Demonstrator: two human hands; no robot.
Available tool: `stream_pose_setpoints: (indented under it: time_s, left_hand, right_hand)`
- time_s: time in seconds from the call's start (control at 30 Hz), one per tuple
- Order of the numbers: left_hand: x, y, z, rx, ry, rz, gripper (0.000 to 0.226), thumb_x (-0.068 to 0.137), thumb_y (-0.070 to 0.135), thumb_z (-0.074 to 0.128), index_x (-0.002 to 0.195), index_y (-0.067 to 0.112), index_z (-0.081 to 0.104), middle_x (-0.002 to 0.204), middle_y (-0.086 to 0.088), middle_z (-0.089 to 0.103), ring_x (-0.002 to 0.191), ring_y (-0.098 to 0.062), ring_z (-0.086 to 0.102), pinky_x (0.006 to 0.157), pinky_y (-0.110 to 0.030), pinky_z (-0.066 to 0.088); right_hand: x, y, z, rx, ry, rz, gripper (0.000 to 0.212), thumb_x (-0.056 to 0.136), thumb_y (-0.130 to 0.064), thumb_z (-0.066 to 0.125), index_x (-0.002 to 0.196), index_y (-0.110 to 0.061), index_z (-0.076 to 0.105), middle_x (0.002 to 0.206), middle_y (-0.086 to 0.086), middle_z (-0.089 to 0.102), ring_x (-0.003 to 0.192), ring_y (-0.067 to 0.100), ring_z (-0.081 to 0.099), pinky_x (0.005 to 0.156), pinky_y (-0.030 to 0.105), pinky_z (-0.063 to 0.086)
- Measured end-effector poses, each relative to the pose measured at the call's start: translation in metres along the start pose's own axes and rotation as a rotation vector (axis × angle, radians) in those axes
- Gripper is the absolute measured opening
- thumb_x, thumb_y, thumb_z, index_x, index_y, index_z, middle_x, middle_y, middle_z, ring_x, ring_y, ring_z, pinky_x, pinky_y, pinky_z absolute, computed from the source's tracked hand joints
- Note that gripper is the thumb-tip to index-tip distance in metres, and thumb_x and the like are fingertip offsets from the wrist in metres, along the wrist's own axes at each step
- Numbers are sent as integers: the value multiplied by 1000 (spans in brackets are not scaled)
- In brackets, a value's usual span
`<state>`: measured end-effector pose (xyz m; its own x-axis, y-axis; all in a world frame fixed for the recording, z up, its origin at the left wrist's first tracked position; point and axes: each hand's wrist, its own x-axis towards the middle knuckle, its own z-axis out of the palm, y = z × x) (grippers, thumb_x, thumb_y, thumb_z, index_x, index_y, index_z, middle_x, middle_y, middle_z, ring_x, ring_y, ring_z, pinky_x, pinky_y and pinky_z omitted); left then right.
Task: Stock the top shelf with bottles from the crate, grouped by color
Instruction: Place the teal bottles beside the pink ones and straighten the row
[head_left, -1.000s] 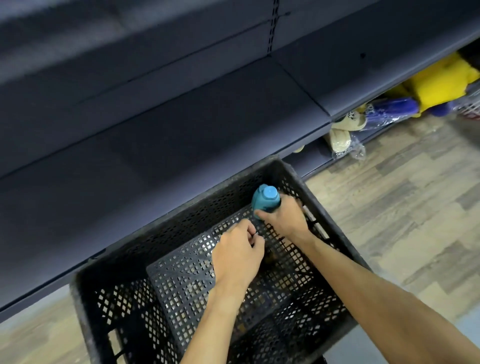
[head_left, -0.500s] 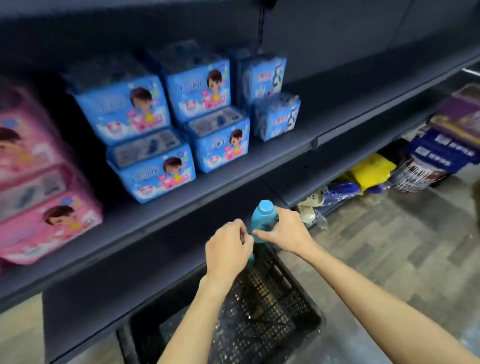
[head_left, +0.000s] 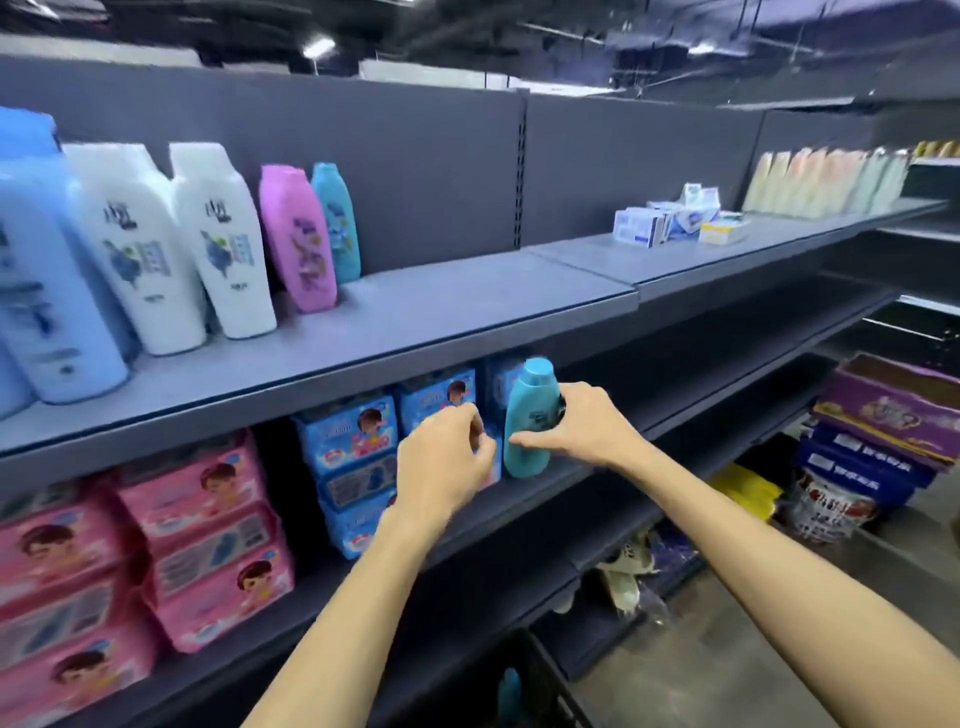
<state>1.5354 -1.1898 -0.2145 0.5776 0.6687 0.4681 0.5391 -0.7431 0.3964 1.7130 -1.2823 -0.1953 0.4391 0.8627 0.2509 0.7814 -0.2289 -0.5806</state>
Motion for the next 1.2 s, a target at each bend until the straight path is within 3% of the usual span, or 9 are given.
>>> stream_pose_setpoints:
  time_s: [0.1,0.23,0.5,0.77,0.97,1.2]
  left_hand:
    - [26,12,-35,43,79,48,8,83,32,55,81,25,56,80,7,63,80,-20,59,60,-29,34]
    - [57,28,-72,67,171,92,10,81,31,56,80,21,57,82,3,66,82,-25,61,60,-31,37]
    - [98,45,-110,96,241,75,9,80,33,55,81,24,57,79,10,63,78,-17,56,59,-29,33]
    - [118,28,-112,186,252,-13,12,84,36,54,82,25,57,79,11,62,76,-16,54,59,-29,37]
    - [125,11,-108,226,259,-96,12,84,35,54,79,24,55,78,10,62,76,-17,55,59,-29,38]
    - [129,-5,-108,274,264,-168,10,83,33,54,81,23,58,81,10,64,79,-18,56,64,-31,44]
  right_hand:
    - [15,-27,-39,39,20,-35,35,62,-50,86,84,-27,71,77,-15,72,67,-7,64,61,17,51]
    - [37,-59,-84,100,68,-118,34,62,-50,87,81,-29,67,76,-17,70,65,-8,63,56,14,46]
    - [86,-95,-128,168,75,-269,38,68,-51,82,94,-28,67,86,-14,71,74,0,64,63,19,48]
    - [137,-107,-94,112,-41,-321,39,65,-55,80,89,-29,64,83,-15,69,75,-1,64,57,15,44]
    - [172,-110,-67,202,-106,-308,34,67,-53,79,86,-29,63,82,-14,67,72,1,61,55,16,42]
    - [200,-115,-51,231,-181,-321,42,68,-47,81,98,-24,64,94,-9,70,79,9,67,68,29,57]
